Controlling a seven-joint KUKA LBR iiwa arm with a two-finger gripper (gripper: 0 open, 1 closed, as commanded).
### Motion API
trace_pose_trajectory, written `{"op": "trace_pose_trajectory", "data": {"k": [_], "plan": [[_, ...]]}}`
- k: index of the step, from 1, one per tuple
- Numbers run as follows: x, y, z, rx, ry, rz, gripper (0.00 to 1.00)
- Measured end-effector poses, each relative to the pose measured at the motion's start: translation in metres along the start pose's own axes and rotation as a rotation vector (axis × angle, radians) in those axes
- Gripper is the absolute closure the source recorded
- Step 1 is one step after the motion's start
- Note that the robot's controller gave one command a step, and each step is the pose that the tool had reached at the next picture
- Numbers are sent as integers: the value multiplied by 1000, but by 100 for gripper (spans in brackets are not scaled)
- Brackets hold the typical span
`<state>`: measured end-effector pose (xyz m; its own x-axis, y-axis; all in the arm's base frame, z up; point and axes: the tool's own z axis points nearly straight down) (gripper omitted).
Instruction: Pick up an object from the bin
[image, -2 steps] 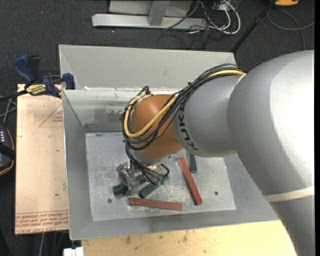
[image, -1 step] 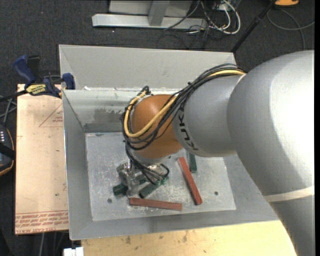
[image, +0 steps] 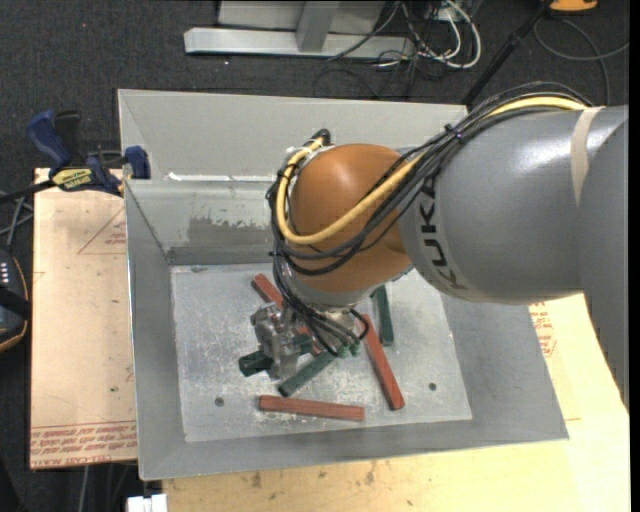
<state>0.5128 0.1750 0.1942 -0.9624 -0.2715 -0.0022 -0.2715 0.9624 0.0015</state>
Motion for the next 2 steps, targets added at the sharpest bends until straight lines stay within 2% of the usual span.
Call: {"op": "trace_pose_trajectory", "data": {"k": [1, 2], "plan": [[0, 0, 0, 0, 0, 0, 100], [10, -12, -35, 0, 6, -76, 100]]}}
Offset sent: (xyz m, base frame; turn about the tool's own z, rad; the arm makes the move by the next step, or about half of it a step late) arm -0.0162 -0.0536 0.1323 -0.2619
